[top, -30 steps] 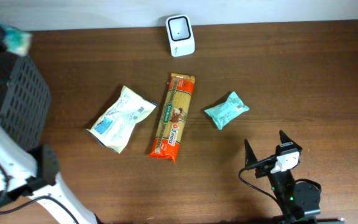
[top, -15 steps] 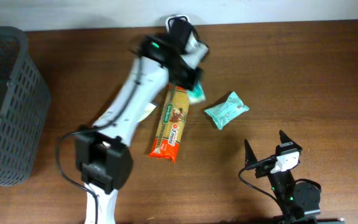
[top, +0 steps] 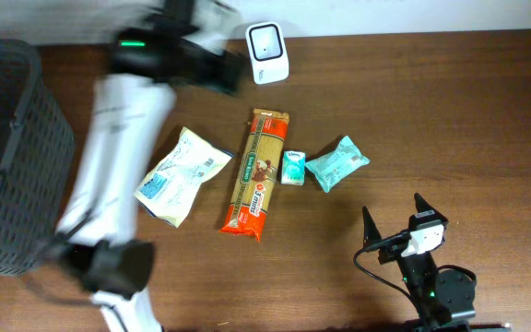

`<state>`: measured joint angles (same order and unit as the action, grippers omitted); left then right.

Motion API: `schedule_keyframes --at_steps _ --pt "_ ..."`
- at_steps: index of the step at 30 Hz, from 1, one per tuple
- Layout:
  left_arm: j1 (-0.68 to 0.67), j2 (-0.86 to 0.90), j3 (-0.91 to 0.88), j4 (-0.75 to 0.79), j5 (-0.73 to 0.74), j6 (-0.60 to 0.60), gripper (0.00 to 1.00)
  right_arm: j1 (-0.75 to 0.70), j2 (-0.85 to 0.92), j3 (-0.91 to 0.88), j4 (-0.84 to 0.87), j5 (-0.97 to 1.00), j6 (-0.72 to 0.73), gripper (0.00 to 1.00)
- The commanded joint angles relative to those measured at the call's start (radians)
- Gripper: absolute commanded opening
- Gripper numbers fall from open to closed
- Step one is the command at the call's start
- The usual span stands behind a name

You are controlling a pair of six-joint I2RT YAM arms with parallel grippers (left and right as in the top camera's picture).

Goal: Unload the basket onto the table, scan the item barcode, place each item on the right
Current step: 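Carry the Kleenex tissue pack out and set it beside the soap, then reach into the basket and grasp the white squeeze tube with the left gripper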

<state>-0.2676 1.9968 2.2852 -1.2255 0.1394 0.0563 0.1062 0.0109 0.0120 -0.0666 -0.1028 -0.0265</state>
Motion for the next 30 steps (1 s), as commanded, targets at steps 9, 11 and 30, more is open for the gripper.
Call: schedule_keyframes --at_steps 9,11,30 --pt "0.765 -0.178 0.039 0.024 -0.294 -0.072 0.99 -0.002 -0.007 -0.006 -0.002 0.005 0.008 0.99" --pt "0.816 -0.169 -0.063 0.072 -0.315 -0.062 0.99 -0.002 -0.007 -0.006 -0.002 0.005 0.008 0.99" --pt "0.975 0.032 -0.531 0.386 -0.380 0.471 0.96 -0.002 -0.007 -0.006 -0.002 0.005 0.008 0.99"
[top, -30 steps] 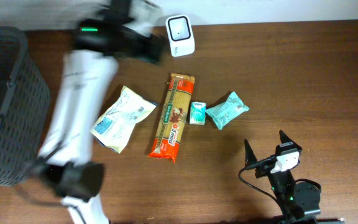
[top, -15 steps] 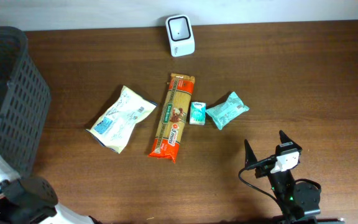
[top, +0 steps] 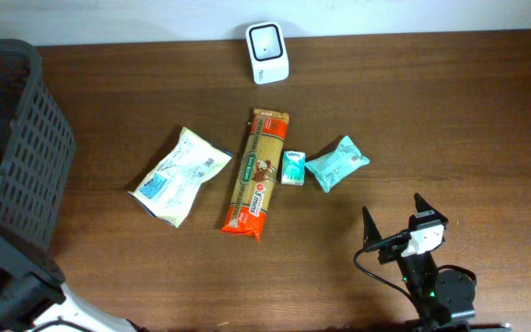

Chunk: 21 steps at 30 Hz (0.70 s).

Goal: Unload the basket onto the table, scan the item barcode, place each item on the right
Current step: 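Reach into the basket and grasp the white squeeze tube with the left gripper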

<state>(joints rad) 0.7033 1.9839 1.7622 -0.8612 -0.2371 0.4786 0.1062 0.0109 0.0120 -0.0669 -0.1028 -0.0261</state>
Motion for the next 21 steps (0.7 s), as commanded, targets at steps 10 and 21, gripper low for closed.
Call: schedule_keyframes --at_steps 10,21 --pt "0.030 0.175 -0.008 0.099 -0.041 0.166 0.92 -0.002 -0.007 -0.006 -0.002 0.005 0.008 0.99" --pt "0.080 0.227 -0.009 0.113 0.014 0.135 0.56 -0.002 -0.007 -0.006 -0.002 0.005 0.008 0.99"
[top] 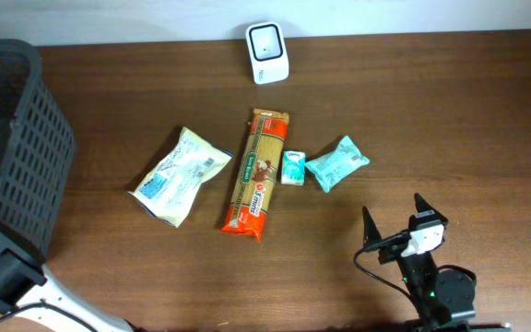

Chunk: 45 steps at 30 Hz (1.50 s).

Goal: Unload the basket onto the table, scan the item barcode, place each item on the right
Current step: 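Reach into the basket and grasp the white squeeze tube with the left gripper, then carry the white tube out and lay it beside the spaghetti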

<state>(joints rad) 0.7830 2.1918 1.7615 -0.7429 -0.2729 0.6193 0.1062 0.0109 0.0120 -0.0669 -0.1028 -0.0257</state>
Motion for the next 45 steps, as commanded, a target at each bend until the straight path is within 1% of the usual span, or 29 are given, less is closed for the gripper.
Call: schedule_keyframes --at_steps 1,2,3,4,5,6,7,10,13,16,17,19,22,24,25,27,28,29,31,33,38,40,41,42,45 --pt "0.001 0.019 -0.009 -0.006 0.050 -0.006 0.50 -0.002 -0.007 -0.006 -0.002 0.005 0.007 0.98" --pt "0.001 0.019 -0.009 -0.006 0.049 -0.015 0.42 -0.002 -0.007 -0.006 -0.002 0.005 0.007 0.99" --pt "0.001 0.019 -0.009 -0.006 0.049 -0.031 0.37 -0.002 -0.007 -0.006 -0.002 0.005 0.007 0.99" --pt "0.001 0.019 -0.009 -0.006 0.050 -0.056 0.28 -0.002 -0.007 -0.006 -0.002 0.005 0.007 0.99" --pt "0.001 0.019 -0.009 -0.010 0.061 -0.071 0.11 -0.002 -0.007 -0.006 -0.002 0.005 0.007 0.99" --pt "0.001 0.019 -0.009 -0.013 0.093 -0.073 0.03 -0.002 -0.007 -0.006 -0.002 0.005 0.007 0.99" --pt "0.001 0.019 -0.009 -0.018 0.109 -0.074 0.00 -0.002 -0.007 -0.006 -0.002 0.005 0.007 0.99" --pt "0.001 -0.008 -0.007 -0.037 0.109 -0.075 0.00 -0.002 -0.007 -0.006 -0.002 0.005 0.007 0.99" --pt "0.001 -0.124 0.012 -0.019 0.109 -0.151 0.00 -0.002 -0.007 -0.006 -0.002 0.005 0.007 0.99" --pt "-0.006 -0.274 0.074 0.012 0.130 -0.305 0.00 -0.002 -0.007 -0.006 -0.002 0.005 0.007 0.99" --pt "-0.016 -0.319 0.084 0.028 0.139 -0.330 0.00 -0.002 -0.007 -0.006 -0.002 0.005 0.007 0.99" --pt "-0.046 -0.415 0.085 0.077 0.165 -0.337 0.00 -0.002 -0.007 -0.006 -0.002 0.005 0.007 0.99" --pt "-0.140 -0.578 0.085 0.114 0.188 -0.359 0.00 -0.002 -0.007 -0.006 -0.002 0.005 0.007 0.99" --pt "-0.262 -0.685 0.085 0.079 0.192 -0.373 0.00 -0.002 -0.007 -0.006 -0.002 0.005 0.007 0.99" --pt "-0.302 -0.708 0.085 0.062 0.200 -0.373 0.00 -0.002 -0.007 -0.006 -0.002 0.005 0.007 0.99" --pt "-0.434 -0.754 0.085 -0.010 0.214 -0.400 0.00 -0.002 -0.007 -0.006 -0.002 0.005 0.007 0.99" --pt "-0.496 -0.756 0.085 -0.073 0.250 -0.404 0.00 -0.002 -0.007 -0.006 -0.002 0.005 0.007 0.99" --pt "-0.559 -0.745 0.085 -0.165 0.291 -0.436 0.00 -0.002 -0.007 -0.006 -0.002 0.005 0.007 0.99" --pt "-0.688 -0.678 0.081 -0.383 0.356 -0.450 0.00 -0.002 -0.007 -0.006 -0.002 0.005 0.007 0.99" --pt "-0.751 -0.608 0.062 -0.469 0.355 -0.431 0.00 -0.002 -0.007 -0.006 -0.002 0.005 0.007 0.98" --pt "-0.822 -0.437 -0.023 -0.492 0.368 -0.420 0.00 -0.002 -0.007 -0.006 -0.002 0.005 0.007 0.99" --pt "-0.861 -0.396 -0.024 -0.492 0.445 -0.421 0.00 -0.002 -0.007 -0.006 -0.002 0.005 0.007 0.99" --pt "-0.895 -0.375 -0.025 -0.492 0.536 -0.422 0.00 -0.002 -0.007 -0.006 -0.002 0.005 0.007 0.99" --pt "-0.919 -0.365 -0.026 -0.493 0.563 -0.424 0.00 -0.002 -0.007 -0.006 -0.002 0.005 0.007 0.99" --pt "-1.014 -0.328 -0.027 -0.493 0.566 -0.424 0.00 -0.002 -0.007 -0.006 -0.002 0.005 0.007 0.99"
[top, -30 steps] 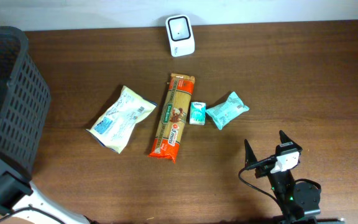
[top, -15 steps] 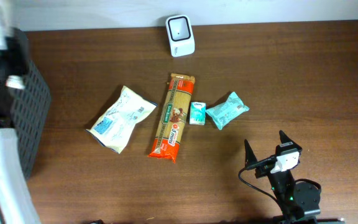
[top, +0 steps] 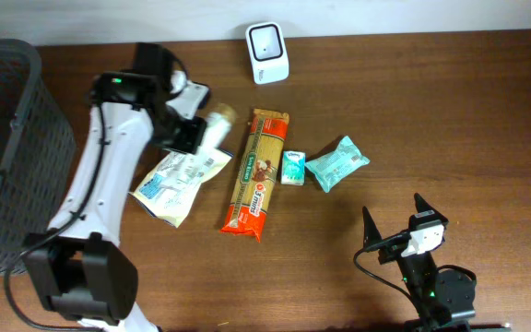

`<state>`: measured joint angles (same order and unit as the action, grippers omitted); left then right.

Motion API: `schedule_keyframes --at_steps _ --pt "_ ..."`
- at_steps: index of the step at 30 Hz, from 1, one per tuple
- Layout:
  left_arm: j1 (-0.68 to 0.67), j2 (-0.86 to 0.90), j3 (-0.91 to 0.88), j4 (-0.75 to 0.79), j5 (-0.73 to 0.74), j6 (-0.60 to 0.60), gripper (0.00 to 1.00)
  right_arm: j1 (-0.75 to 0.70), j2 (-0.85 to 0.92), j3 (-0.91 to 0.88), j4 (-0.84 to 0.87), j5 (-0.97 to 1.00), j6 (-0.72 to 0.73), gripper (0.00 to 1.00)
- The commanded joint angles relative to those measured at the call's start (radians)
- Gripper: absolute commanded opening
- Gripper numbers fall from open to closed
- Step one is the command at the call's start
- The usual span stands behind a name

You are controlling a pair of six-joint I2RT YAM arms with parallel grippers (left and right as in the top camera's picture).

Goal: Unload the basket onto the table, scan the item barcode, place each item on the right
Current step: 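Carry the white tube out and lay it beside the spaghetti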

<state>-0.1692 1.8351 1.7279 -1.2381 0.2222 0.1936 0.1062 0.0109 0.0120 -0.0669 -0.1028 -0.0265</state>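
Observation:
The white barcode scanner (top: 267, 41) stands at the table's far edge. My left arm reaches up from the near left, and the left gripper (top: 203, 131) is shut on a small pale beige item (top: 219, 116). It hangs over the top of the white and yellow bag (top: 177, 177), left of and below the scanner. The item's barcode does not show. The right gripper (top: 396, 224) rests open near the front right, with nothing between its fingers.
A dark mesh basket (top: 12, 138) fills the left edge. A red and yellow pasta packet (top: 258, 171), a small teal box (top: 292, 168) and a teal pouch (top: 337, 162) lie in a row at mid-table.
The left arm was down at the near-left corner by the basket, gripper out of view. Now it reaches over the table with a pale beige item in its gripper. The right arm is unchanged.
The left arm was first a blur with its gripper close to the scanner. At the two following moments it was at the near-left corner beside the basket. It now holds a pale beige item above the white bag. The table's packets stayed put.

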Motion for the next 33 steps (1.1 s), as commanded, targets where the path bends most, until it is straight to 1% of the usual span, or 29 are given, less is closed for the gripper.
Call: schedule_keyframes --at_steps 1,3,5,6,11,15,19,20,21,22,23,25,27,29,33 --pt "-0.088 0.038 0.006 0.002 0.071 0.001 0.00 -0.002 -0.007 -0.006 -0.002 0.005 0.008 0.99" --pt "-0.122 0.058 0.006 0.005 0.071 0.000 0.00 -0.002 -0.007 -0.006 -0.002 0.005 0.008 0.99" --pt "-0.145 0.082 0.006 0.010 0.071 -0.071 0.00 -0.002 -0.007 -0.006 -0.002 0.005 0.008 0.99" --pt "-0.148 0.092 0.006 0.010 0.072 -0.078 0.00 -0.002 -0.007 -0.006 -0.002 0.005 0.008 0.99" --pt "-0.149 0.149 0.002 0.017 0.070 -0.254 0.00 -0.002 -0.007 -0.006 -0.002 0.005 0.008 0.99" --pt "-0.149 0.154 -0.054 0.106 0.069 -0.378 0.00 -0.002 -0.007 -0.006 -0.002 0.005 0.008 0.99" --pt "-0.149 0.154 -0.074 0.115 0.042 -0.383 0.00 -0.002 -0.007 -0.006 -0.002 0.005 0.008 0.99" --pt "-0.149 0.154 -0.074 0.115 0.043 -0.383 0.08 -0.002 -0.007 -0.006 -0.002 0.005 0.008 0.99" --pt "-0.149 0.154 -0.074 0.115 0.043 -0.383 0.43 -0.002 -0.007 -0.006 -0.002 0.005 0.008 0.99" --pt "-0.149 0.154 -0.074 0.110 0.042 -0.367 0.97 -0.002 -0.007 -0.006 -0.002 0.005 0.008 0.99" --pt "-0.148 0.154 -0.074 0.107 0.043 -0.342 0.99 -0.002 -0.007 -0.006 -0.002 0.005 0.008 0.99" --pt "-0.146 0.154 -0.055 0.093 0.043 -0.338 0.99 -0.002 -0.007 -0.006 -0.002 0.005 0.008 0.99" --pt "-0.135 0.140 0.024 0.058 0.043 -0.338 0.99 -0.002 -0.007 -0.006 -0.002 0.005 0.008 0.99" --pt "-0.116 0.123 0.119 0.023 0.032 -0.327 0.99 -0.002 -0.007 -0.006 -0.002 0.005 0.008 0.99" --pt "-0.029 0.064 0.433 -0.068 -0.091 -0.251 0.99 -0.002 -0.007 -0.006 -0.002 0.005 0.008 0.99"
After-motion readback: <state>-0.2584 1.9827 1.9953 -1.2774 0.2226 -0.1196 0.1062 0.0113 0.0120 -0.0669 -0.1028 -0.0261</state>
